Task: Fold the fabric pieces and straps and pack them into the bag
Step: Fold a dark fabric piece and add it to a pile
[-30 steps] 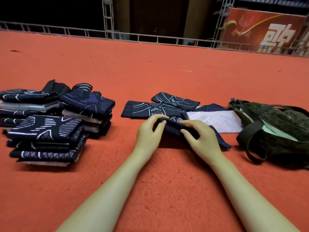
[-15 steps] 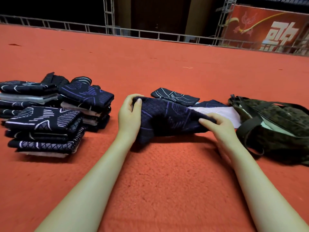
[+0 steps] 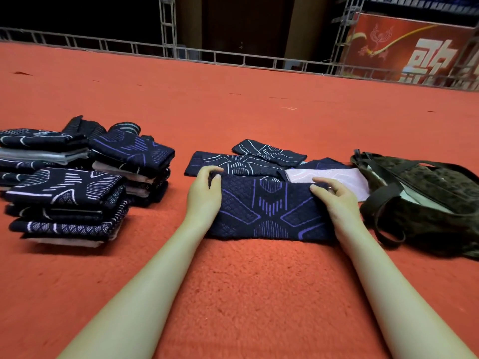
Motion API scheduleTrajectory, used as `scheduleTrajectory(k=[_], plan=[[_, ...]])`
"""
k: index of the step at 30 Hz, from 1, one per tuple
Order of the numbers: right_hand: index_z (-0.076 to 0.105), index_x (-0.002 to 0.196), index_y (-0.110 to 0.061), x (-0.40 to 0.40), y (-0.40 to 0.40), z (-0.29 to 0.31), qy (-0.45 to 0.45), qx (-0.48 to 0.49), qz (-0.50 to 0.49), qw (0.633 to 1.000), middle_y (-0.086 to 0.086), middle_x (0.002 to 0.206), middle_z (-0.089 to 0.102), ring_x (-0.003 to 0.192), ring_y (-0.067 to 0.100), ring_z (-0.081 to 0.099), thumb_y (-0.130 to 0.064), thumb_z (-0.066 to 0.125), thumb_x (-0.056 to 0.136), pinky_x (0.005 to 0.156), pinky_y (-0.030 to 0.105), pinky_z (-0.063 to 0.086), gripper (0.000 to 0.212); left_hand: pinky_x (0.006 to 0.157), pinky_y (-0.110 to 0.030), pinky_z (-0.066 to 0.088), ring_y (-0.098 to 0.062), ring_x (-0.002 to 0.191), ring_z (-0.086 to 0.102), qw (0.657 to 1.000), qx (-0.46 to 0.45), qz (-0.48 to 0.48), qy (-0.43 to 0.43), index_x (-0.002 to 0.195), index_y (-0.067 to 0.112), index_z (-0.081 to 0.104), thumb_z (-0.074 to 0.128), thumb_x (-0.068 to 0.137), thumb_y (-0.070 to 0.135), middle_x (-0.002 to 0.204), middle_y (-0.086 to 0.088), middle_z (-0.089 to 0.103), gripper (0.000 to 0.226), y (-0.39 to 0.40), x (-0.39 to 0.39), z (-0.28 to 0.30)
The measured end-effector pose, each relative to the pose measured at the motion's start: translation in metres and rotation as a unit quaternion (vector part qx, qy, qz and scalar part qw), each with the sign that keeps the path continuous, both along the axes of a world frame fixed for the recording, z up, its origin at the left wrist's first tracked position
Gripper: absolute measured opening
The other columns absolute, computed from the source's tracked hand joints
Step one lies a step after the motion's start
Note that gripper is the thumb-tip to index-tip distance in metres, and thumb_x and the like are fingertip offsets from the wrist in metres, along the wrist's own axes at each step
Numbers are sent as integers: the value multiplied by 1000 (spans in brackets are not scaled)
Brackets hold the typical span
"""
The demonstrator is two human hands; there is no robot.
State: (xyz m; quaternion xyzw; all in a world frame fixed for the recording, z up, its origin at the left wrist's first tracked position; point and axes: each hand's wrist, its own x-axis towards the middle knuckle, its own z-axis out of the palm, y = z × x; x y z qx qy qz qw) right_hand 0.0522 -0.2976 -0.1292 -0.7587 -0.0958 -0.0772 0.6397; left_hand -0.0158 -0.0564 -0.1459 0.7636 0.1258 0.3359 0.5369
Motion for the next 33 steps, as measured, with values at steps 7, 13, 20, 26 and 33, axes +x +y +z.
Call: scheduleTrajectory(k=[7,13,20,26,33], plan=[[45,137,-22,0,3,-7,3,-193,23,981,-1,103,59,86,11,56,-12,71,81,75,24,44,62,85,-23,37,-17,103,53,994,31,55,89,115,18,58,55,90,15,109,-2,57,25,7,0,-6],[44,138,-18,-2,5,-7,44,-147,25,988,8,112,65,92,18,65,-9,73,79,79,27,51,66,95,-26,31,-21,119,38,974,200,71,79,117,22,58,57,88,20,119,-2,49,28,-9,-12,9],[59,114,-15,-13,17,1,148,143,139,969,7,87,70,68,16,62,-28,56,93,54,23,44,26,97,-31,36,-21,117,40,939,278,-55,195,113,27,61,54,90,26,116,-1,51,24,-28,-10,-6],[69,106,-25,-25,39,-19,-92,-214,170,958,-5,106,68,99,3,58,-6,67,83,92,20,42,29,99,-35,39,-21,114,46,948,243,-55,199,112,28,62,52,89,23,115,0,57,25,-28,-4,-8],[67,102,-29,-22,41,-23,-122,-232,80,962,-6,100,56,88,1,53,-15,72,80,74,6,38,26,88,-35,47,-13,98,61,964,176,-74,186,112,30,59,48,92,26,92,11,69,23,-32,-6,-4]])
